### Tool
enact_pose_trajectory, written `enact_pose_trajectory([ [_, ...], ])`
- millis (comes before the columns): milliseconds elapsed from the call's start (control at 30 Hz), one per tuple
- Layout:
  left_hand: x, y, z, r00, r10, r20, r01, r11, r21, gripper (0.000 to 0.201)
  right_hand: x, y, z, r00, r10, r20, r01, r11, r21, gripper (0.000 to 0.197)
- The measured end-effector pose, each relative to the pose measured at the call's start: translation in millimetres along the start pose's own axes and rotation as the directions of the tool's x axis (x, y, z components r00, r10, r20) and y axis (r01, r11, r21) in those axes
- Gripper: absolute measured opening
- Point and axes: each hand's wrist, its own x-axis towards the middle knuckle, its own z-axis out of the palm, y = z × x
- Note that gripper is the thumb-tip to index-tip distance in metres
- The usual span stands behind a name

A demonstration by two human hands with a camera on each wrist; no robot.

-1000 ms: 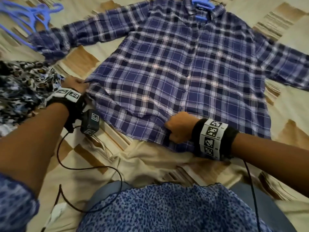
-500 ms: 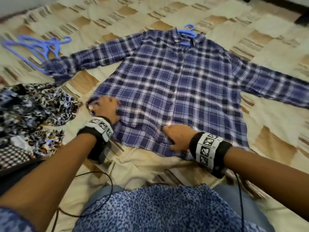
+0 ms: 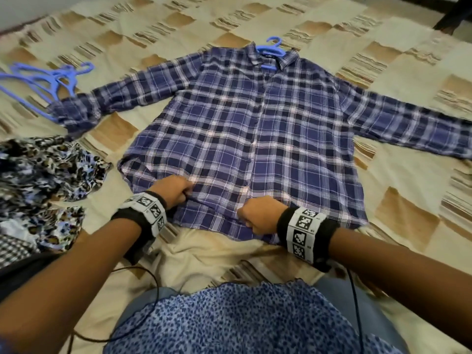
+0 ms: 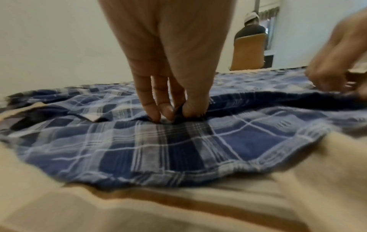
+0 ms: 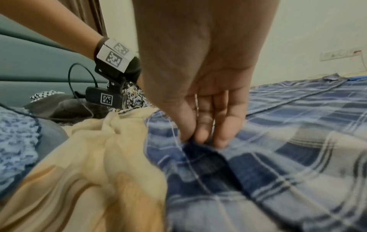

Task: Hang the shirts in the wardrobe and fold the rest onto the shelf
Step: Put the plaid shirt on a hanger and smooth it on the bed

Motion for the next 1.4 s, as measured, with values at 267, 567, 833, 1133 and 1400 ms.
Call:
enact_pose_trajectory([
  [267, -11.7, 15.8, -5.9, 0.978, -0.205, -0.021, 0.201, 0.923, 0.330, 0.021, -9.2, 5.4, -0.4, 0.997, -0.007, 0.080, -0.002, 0.993, 0.119, 0.011],
  [567, -20.0, -8.2, 9.8, 0.930, -0.358, -0.081, 0.356, 0.934, -0.028, 0.069, -74.6, 67.8, 17.1, 0.957, 0.238, 0.167, -0.188, 0.944, -0.271, 0.024],
  [833, -31.7, -91.7, 12.3, 0.663, -0.748, -0.042, 0.689, 0.631, -0.356, 0.040, -127.1, 112.8, 50.8, 0.877, 0.461, 0.135, -0.422, 0.873, -0.243, 0.034],
  [1133, -0.8, -106.0, 3.4, 0.738, -0.647, -0.190, 0.539, 0.735, -0.411, 0.059, -144.7, 123.4, 64.3, 0.798, 0.580, 0.166, -0.575, 0.814, -0.078, 0.043],
  [1400, 23.8, -149.2, 8.0, 0.707, -0.633, -0.315, 0.518, 0.767, -0.378, 0.022, -151.8, 119.4, 75.8, 0.721, 0.687, 0.084, -0.692, 0.722, 0.033, 0.021],
])
